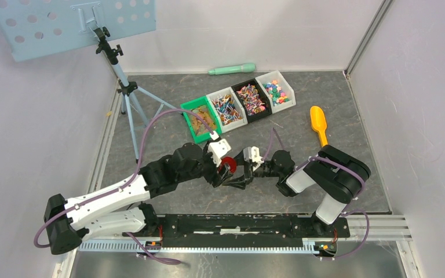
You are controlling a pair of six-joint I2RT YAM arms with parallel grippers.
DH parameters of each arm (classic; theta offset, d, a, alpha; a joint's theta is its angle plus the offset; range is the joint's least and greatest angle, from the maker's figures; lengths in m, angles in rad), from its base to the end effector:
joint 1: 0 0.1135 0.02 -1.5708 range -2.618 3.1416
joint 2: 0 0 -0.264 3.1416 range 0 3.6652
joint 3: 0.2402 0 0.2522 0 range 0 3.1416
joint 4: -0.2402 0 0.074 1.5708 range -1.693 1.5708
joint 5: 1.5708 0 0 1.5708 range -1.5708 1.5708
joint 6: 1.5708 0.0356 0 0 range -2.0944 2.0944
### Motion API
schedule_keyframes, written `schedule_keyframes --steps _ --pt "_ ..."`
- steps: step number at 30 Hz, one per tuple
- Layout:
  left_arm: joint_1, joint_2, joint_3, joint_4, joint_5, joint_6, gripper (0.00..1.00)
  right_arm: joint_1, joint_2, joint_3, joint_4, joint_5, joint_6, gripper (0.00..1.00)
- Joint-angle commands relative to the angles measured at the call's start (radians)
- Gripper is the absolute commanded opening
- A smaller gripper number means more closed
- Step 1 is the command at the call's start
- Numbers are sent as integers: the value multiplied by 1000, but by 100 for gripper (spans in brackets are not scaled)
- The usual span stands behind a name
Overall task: Pack the candies
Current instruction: Screw the bottle lid onto the packing bottle.
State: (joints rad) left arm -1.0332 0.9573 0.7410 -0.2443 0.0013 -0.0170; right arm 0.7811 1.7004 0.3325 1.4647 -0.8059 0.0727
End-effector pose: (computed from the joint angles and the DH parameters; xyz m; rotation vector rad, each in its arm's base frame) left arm 0.1118 -0.1875 0.2867 1.0204 1.8307 -0.6527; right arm 0.1669 0.2016 0.1570 -1.1716 1.1533 1.2563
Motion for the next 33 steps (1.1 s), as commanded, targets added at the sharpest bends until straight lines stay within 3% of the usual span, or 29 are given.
schedule_keyframes --steps 1,9,12,14,19,27,33 --pt "4 20 22 -62 207 157 62 -2 -24 29 491 -144 121 35" --pt "103 24 40 -118 485 258 61 -4 -64 25 491 -214 150 36" --pt "119 15 48 -125 489 266 71 -4 -71 21 490 -208 153 35" --pt "120 10 60 -123 459 247 83 -5 -70 19 476 -193 145 35" --pt "121 -5 80 -104 382 167 100 -6 -84 -2 312 -94 14 34" --pt "120 -84 70 -66 145 13 100 -5 -166 38 -90 91 -134 35" --pt "120 -116 95 -66 -39 -163 100 -3 -176 87 -249 167 -157 35"
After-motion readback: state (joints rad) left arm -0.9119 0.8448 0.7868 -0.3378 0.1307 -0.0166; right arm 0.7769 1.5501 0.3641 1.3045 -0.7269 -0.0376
